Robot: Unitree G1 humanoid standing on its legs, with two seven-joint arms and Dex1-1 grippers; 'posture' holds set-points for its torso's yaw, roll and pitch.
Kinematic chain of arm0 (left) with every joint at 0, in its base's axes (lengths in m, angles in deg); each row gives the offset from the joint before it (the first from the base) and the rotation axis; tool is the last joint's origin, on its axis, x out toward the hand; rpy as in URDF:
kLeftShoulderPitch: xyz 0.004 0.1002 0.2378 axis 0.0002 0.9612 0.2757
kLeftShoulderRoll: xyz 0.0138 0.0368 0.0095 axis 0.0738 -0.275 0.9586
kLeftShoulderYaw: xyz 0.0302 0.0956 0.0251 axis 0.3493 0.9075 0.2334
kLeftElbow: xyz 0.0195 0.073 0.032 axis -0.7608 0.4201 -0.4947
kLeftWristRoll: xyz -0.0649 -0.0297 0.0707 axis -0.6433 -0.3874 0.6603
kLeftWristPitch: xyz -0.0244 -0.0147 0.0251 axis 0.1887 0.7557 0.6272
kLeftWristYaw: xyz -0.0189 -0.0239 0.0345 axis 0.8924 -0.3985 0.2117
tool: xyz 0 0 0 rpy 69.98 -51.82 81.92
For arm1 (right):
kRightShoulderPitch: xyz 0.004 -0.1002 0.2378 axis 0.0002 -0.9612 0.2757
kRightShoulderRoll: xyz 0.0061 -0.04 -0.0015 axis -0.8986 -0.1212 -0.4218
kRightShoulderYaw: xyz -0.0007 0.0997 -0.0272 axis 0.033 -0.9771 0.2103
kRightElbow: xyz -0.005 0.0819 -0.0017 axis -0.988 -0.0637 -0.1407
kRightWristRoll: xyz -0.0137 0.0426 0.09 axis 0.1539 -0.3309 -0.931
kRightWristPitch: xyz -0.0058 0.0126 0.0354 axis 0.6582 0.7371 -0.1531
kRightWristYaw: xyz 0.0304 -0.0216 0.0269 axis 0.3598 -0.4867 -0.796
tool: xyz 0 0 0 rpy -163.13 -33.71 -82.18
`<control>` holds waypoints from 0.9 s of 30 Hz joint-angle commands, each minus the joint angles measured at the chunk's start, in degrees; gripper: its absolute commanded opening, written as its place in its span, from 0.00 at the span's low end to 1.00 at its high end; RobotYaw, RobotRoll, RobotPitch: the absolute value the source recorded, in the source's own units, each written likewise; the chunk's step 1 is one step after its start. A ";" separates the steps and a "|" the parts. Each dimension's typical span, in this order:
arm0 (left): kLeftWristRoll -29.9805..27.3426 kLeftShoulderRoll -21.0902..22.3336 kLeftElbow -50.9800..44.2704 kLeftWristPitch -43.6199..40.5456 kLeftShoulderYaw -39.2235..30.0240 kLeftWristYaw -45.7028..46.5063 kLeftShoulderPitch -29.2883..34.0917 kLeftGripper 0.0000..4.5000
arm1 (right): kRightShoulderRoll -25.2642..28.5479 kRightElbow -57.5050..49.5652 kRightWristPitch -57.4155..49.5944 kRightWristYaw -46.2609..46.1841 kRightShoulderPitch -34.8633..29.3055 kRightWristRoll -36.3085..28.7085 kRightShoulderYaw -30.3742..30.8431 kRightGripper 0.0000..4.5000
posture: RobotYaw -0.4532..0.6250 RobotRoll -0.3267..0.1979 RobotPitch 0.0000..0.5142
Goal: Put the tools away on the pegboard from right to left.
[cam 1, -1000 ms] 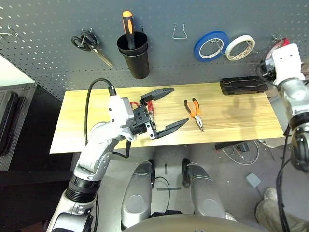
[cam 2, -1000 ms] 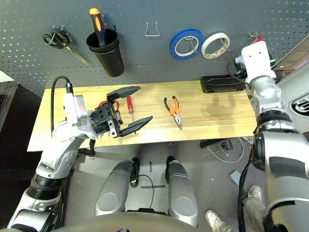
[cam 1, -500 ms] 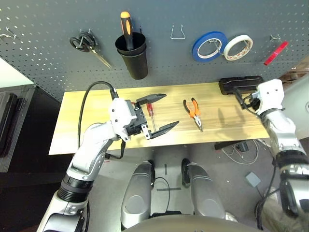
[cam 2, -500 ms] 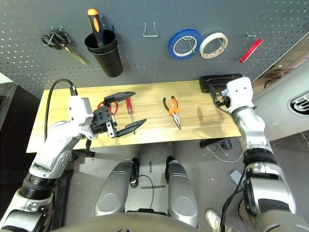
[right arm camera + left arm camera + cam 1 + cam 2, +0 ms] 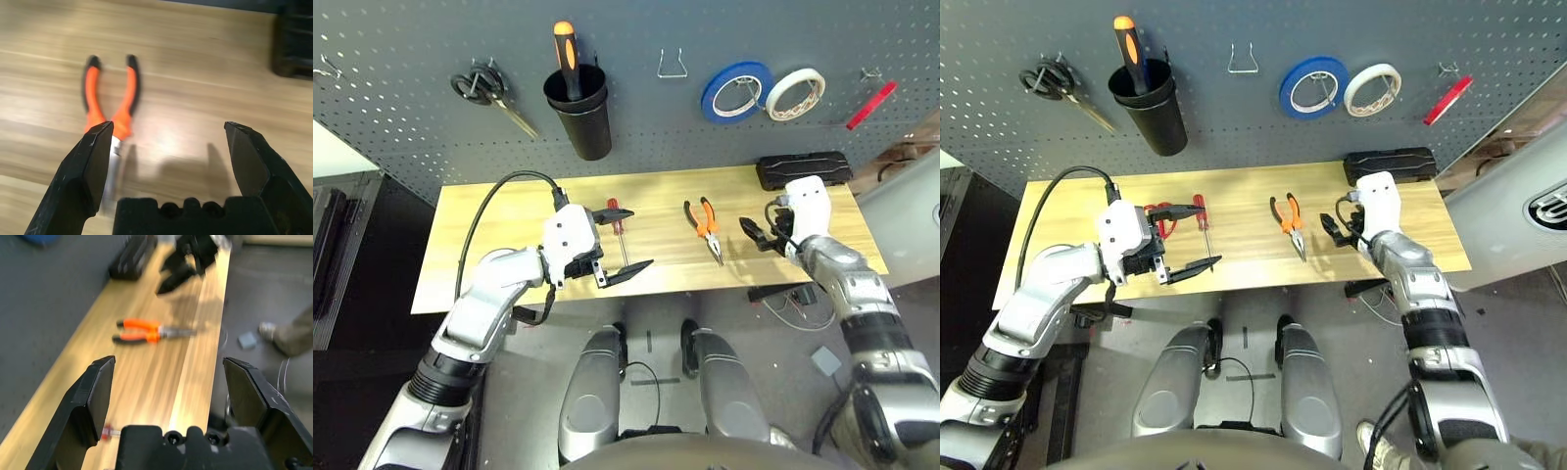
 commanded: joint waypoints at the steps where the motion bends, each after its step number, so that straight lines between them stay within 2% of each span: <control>1: 3.12 0.58 1.37 -2.14 1.44 0.76 0.21 1.00 | -1.23 2.66 -4.81 0.87 2.15 -0.13 1.43 1.00 | 0.61 0.62 0.53; 7: 5.35 0.95 1.54 -4.04 1.74 0.95 0.11 1.00 | -4.03 8.21 -8.68 0.62 7.60 0.47 2.63 1.00 | 0.63 0.62 0.55; 13: 6.01 1.00 1.00 -5.69 1.40 1.03 0.24 1.00 | -6.89 18.47 -10.28 -1.40 14.05 2.67 4.12 1.00 | 0.64 0.62 0.58; 22: 6.45 1.07 0.50 -7.57 1.26 1.25 0.07 1.00 | -9.73 36.21 -4.14 -4.63 22.07 6.19 4.34 1.00 | 0.65 0.62 0.60; 27: 6.66 1.06 0.37 -8.22 1.37 1.49 0.18 1.00 | -10.11 43.13 -1.15 -7.07 24.28 6.98 3.39 1.00 | 0.66 0.62 0.62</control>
